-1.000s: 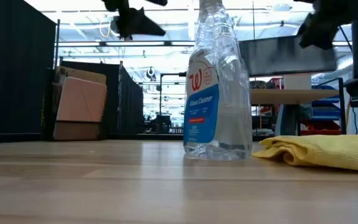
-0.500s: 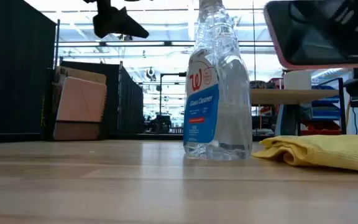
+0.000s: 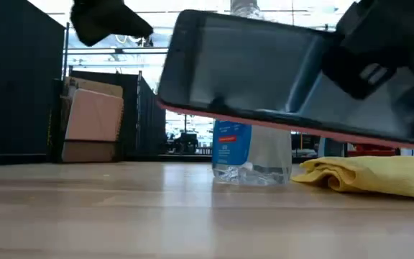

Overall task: Apply microfiber cloth
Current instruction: Wipe the front of the cellphone with the microfiber cloth

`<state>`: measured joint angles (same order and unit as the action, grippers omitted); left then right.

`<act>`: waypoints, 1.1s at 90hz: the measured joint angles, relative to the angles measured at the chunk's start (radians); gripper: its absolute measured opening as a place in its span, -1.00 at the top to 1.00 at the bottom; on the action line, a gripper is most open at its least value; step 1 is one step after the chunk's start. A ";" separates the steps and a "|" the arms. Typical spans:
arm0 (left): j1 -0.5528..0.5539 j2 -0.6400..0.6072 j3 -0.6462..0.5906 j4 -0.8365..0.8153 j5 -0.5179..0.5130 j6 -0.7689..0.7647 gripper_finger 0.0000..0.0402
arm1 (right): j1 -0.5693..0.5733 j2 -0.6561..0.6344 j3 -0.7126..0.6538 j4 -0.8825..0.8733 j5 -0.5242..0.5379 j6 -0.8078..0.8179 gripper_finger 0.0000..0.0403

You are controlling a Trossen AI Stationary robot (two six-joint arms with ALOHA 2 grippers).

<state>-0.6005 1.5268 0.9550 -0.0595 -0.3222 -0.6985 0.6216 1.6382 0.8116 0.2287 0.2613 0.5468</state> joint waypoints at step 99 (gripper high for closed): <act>-0.080 0.163 0.000 0.052 -0.079 -0.056 -0.68 | -0.080 0.223 0.000 0.214 0.004 0.085 0.46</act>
<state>-0.6802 1.6894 0.9550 -0.0074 -0.4007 -0.7540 0.5419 1.8610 0.8120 0.4431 0.2650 0.6321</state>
